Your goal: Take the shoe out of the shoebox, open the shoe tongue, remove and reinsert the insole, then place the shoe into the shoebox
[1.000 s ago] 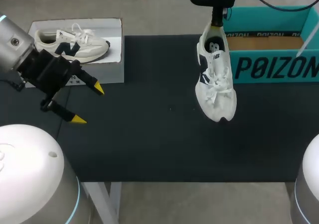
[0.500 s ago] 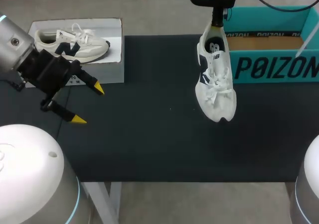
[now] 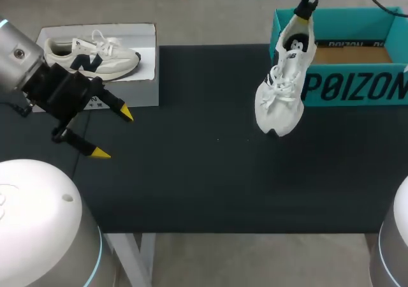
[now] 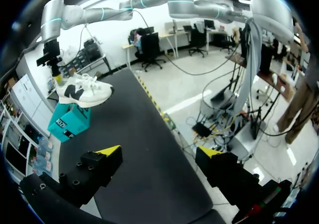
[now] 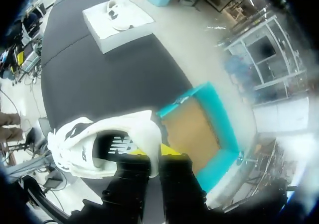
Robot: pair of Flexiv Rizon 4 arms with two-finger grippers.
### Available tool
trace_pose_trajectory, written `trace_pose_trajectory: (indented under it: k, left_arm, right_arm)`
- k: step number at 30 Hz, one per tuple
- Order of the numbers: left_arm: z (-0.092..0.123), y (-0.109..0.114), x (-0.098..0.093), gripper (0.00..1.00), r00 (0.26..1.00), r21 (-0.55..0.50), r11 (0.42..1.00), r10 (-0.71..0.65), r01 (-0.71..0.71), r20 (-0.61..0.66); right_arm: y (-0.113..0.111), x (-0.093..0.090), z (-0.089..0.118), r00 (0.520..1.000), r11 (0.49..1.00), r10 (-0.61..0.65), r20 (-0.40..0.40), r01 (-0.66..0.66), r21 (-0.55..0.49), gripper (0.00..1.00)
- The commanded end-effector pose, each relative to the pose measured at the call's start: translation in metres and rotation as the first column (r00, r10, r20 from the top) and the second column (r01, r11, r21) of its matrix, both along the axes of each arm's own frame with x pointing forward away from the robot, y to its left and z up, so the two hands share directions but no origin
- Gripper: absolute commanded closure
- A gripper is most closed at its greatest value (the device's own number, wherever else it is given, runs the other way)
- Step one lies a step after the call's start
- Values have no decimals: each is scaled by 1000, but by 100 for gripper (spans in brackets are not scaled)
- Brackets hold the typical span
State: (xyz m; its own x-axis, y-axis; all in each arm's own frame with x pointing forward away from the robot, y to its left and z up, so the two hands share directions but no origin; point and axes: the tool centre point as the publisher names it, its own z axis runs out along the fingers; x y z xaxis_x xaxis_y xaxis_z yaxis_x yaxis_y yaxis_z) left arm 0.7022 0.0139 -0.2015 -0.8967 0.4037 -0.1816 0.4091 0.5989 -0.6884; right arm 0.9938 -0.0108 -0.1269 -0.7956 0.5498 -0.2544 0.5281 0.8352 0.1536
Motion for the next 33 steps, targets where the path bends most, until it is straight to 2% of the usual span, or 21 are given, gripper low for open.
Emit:
trace_pose_trajectory:
  k: [1,7,8,33]
  left_arm:
    - [0,0,0,0,1000,3,1000,-1,1,0]
    - [0,0,0,0,1000,3,1000,-1,1,0]
    - [0,0,0,0,1000,3,1000,-1,1,0]
    - [0,0,0,0,1000,3,1000,-1,1,0]
  right_arm:
    - [-34,-20,9,981,979,-187,47,182,92,100]
    - [-87,-35,8,930,925,-366,20,362,115,100]
    - [-93,-39,8,919,916,-395,17,392,91,100]
    - [-93,-39,8,919,916,-395,17,392,91,100]
